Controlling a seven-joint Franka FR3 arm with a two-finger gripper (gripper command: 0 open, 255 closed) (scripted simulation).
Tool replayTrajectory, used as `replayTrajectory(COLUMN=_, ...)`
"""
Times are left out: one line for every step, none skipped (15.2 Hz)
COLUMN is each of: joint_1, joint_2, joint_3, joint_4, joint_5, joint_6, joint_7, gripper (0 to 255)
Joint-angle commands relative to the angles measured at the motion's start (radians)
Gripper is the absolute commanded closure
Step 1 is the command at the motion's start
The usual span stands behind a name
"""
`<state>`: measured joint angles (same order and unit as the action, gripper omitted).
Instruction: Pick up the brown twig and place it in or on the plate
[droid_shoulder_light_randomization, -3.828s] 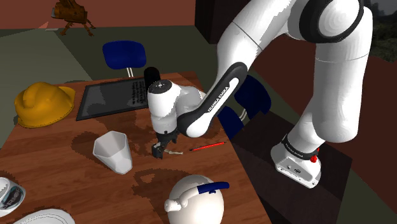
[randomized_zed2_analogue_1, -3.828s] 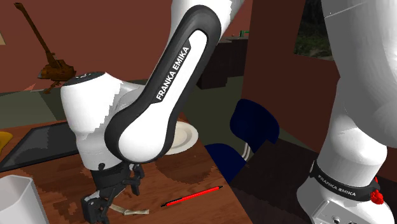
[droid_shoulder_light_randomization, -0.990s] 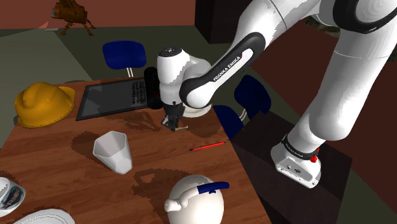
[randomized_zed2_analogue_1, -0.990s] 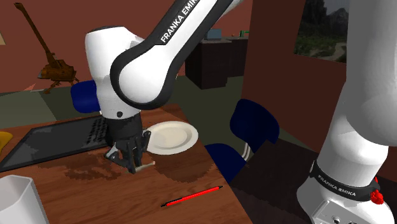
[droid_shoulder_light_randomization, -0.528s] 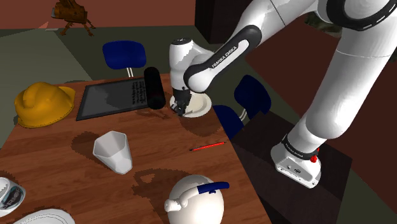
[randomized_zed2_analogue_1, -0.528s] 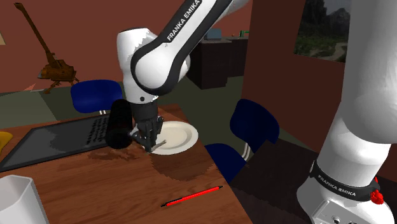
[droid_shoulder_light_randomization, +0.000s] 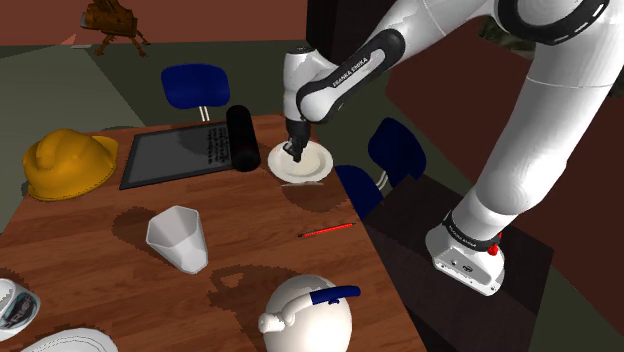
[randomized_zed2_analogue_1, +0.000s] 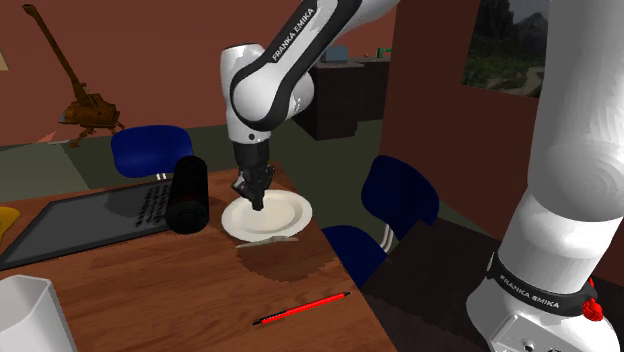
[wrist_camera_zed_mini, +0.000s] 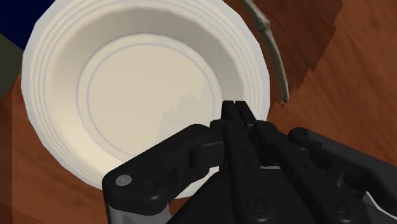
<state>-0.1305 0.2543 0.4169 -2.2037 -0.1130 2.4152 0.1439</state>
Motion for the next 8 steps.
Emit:
replayTrajectory(joint_1=0.000, joint_2=0.000, joint_3=0.000, joint_4=0.000, joint_5=0.000, joint_6=0.000, joint_7=0.000, gripper=255)
replayTrajectory(joint_1=0.000, joint_2=0.000, joint_3=0.000, joint_4=0.000, joint_5=0.000, joint_6=0.000, joint_7=0.000, gripper=0)
replayTrajectory(joint_1=0.008, joint_2=0.013, joint_3=0.015, joint_4=0.002, joint_5=-0.032, joint_6=-0.021, joint_7=-0.078, gripper=0)
replayTrajectory(joint_1=0.014, joint_2=0.022, joint_3=0.030, joint_4=-0.001, joint_5=-0.065, joint_6=-0.039, joint_7=-0.155, gripper=0)
replayTrajectory(joint_1=0.020, joint_2=0.029, joint_3=0.044, joint_4=-0.009, joint_5=-0.099, joint_6=-0.055, joint_7=-0.233, gripper=0)
replayTrajectory(joint_1=0.026, joint_2=0.033, joint_3=0.059, joint_4=-0.021, joint_5=-0.133, joint_6=-0.067, joint_7=-0.310, gripper=0)
replayTrajectory(joint_1=0.029, joint_2=0.033, joint_3=0.073, joint_4=-0.039, joint_5=-0.168, joint_6=-0.076, joint_7=-0.388, gripper=0)
replayTrajectory(joint_1=0.032, joint_2=0.032, joint_3=0.081, joint_4=-0.054, joint_5=-0.193, joint_6=-0.080, joint_7=-0.441, gripper=0)
